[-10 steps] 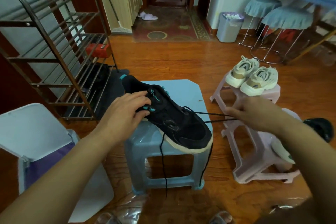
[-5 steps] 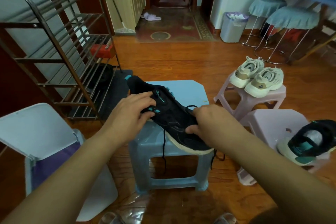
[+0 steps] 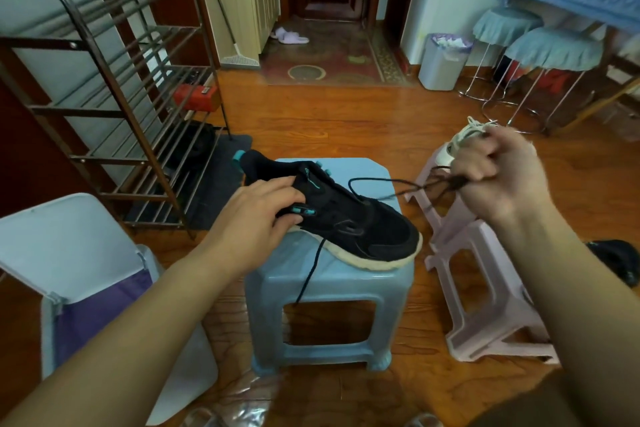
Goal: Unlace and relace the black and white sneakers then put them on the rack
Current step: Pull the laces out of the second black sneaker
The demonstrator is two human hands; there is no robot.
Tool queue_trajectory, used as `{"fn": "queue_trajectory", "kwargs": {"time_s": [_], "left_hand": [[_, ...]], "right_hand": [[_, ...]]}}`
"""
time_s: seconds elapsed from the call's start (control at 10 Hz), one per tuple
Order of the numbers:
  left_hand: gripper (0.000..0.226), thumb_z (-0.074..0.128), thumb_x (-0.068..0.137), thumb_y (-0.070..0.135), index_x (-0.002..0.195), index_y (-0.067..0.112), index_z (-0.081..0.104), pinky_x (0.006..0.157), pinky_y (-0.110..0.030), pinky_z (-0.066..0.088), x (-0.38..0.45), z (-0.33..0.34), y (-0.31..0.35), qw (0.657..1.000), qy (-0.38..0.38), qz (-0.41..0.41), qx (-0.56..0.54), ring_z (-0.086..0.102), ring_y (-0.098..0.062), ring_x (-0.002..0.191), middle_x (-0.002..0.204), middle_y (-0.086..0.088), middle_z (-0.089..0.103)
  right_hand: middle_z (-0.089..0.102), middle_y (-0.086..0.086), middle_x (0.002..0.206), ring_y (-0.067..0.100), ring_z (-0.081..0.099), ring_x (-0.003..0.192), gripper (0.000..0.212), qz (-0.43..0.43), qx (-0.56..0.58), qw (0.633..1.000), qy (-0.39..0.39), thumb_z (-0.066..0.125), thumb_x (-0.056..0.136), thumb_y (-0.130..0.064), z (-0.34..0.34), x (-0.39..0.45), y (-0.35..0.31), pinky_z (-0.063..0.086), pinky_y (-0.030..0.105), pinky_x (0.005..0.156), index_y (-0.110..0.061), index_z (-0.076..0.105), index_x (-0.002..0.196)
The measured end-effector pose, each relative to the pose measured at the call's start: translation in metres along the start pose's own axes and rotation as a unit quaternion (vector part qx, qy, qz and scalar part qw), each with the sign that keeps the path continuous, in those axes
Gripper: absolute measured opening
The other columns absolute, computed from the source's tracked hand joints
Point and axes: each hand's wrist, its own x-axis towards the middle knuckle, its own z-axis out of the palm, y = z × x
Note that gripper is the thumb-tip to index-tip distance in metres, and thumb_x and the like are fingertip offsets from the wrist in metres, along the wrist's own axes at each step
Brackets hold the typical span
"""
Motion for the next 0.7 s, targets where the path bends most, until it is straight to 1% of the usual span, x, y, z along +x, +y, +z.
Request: {"fn": "queue_trajectory", "kwargs": {"time_s": [0.1,0.2,0.3,0.4,0.5,0.6,0.7], "left_hand": [[0.021,0.071,0.091,0.022,0.112,0.024,0.069,0.093,-0.047,0.049,0.001,-0.001,0.000,1.000,-0.001,-0.002,0.000,0.057,-0.014,0.103,0.122,0.012,0.062],[0.020,0.071,0.092,0.022,0.111,0.026,0.069,0.091,-0.046,0.049,0.001,-0.001,0.001,1.000,-0.008,0.001,0.001,0.055,-0.011,0.101,0.118,0.016,0.061],[0.021,0.071,0.092,0.022,0.112,0.026,0.069,0.095,-0.047,0.049,0.001,-0.001,0.000,1.000,-0.010,-0.009,-0.003,0.056,-0.012,0.104,0.122,0.013,0.062],[0.021,0.072,0.091,0.021,0.112,0.026,0.069,0.094,-0.044,0.048,0.001,-0.001,0.001,1.000,-0.005,-0.005,-0.004,0.056,-0.011,0.103,0.118,0.015,0.062],[0.021,0.074,0.090,0.018,0.110,0.022,0.071,0.092,-0.040,0.047,0.001,-0.002,0.002,1.000,0.000,-0.004,0.000,0.058,-0.014,0.101,0.117,0.010,0.064],[0.021,0.073,0.091,0.018,0.111,0.022,0.071,0.092,-0.040,0.046,0.001,-0.003,0.002,1.000,-0.002,-0.004,0.002,0.057,-0.014,0.101,0.116,0.010,0.064],[0.023,0.074,0.090,0.018,0.113,0.021,0.071,0.094,-0.037,0.042,0.001,-0.002,0.004,1.000,0.007,-0.014,0.006,0.058,-0.016,0.105,0.120,0.007,0.065]], "right_hand": [[0.051,-0.005,0.076,0.012,0.046,0.060,0.018,-0.072,-0.664,0.744,-0.032,0.059,0.098,-0.036,0.012,-0.003,0.036,0.036,0.026,0.052,-0.021,0.054,0.089],[0.054,-0.008,0.123,0.015,0.057,0.109,0.078,-0.074,-0.871,0.463,-0.144,0.070,0.079,-0.066,0.019,-0.013,0.066,0.050,0.038,0.092,-0.031,0.040,0.142],[0.051,-0.002,0.113,0.023,0.058,0.103,0.074,-0.040,-0.911,0.381,-0.153,0.069,0.077,-0.069,0.013,-0.014,0.079,0.053,0.044,0.087,-0.025,0.051,0.133],[0.061,0.006,0.096,0.027,0.062,0.087,0.043,-0.063,-0.933,0.341,-0.095,0.069,0.088,-0.052,0.011,-0.011,0.077,0.056,0.043,0.076,-0.015,0.065,0.110],[0.067,0.005,0.085,0.024,0.064,0.080,0.021,-0.045,-0.914,0.387,-0.112,0.066,0.094,-0.038,0.013,-0.011,0.068,0.053,0.037,0.068,-0.018,0.069,0.090],[0.064,0.003,0.079,0.015,0.056,0.064,0.018,0.050,-0.754,0.654,-0.043,0.064,0.097,-0.029,0.004,-0.007,0.030,0.044,0.029,0.059,-0.013,0.070,0.093],[0.058,0.008,0.087,0.010,0.043,0.054,0.019,-0.014,-0.440,0.889,0.128,0.061,0.099,-0.019,-0.013,-0.001,-0.017,0.039,0.021,0.050,-0.003,0.063,0.109]]}}
